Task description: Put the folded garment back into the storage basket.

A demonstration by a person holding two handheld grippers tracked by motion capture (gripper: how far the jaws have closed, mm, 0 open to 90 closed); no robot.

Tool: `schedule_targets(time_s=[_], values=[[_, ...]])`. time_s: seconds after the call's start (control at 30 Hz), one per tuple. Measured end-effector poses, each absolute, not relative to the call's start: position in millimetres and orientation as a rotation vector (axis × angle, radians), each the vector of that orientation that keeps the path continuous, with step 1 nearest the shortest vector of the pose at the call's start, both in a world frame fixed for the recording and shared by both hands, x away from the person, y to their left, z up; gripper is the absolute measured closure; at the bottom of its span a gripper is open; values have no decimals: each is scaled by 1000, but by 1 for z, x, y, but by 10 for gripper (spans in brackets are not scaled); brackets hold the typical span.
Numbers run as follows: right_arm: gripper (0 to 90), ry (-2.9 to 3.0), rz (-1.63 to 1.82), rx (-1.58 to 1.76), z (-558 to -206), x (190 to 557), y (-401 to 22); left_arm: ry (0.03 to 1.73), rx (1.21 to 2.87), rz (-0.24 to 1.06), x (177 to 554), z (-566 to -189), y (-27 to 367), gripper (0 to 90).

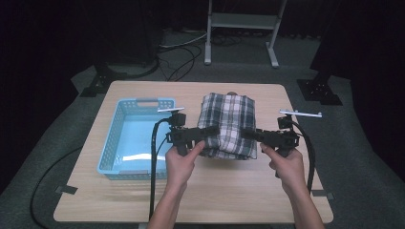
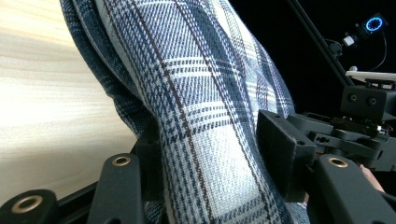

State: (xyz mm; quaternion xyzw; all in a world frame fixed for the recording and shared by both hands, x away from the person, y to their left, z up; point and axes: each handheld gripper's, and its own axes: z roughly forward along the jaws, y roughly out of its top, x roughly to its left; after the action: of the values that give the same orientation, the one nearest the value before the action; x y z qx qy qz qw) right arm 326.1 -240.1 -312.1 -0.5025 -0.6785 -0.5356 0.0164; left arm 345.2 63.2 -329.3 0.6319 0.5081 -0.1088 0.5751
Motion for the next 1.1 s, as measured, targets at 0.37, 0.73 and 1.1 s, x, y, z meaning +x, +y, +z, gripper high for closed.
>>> schedule_targets(time_s=[0.37, 0.73, 1.1], values=[[527, -2129, -1656, -1546, -307, 328, -228, 1192, 1466, -241, 344, -327, 75, 471], [527, -2121, -1655, -1528, -309, 334, -216, 1200, 1463, -235, 346, -327, 89, 471], [527, -2116, -1650, -1498, -309, 341, -200, 1213, 1460, -217, 347, -324, 106, 472]])
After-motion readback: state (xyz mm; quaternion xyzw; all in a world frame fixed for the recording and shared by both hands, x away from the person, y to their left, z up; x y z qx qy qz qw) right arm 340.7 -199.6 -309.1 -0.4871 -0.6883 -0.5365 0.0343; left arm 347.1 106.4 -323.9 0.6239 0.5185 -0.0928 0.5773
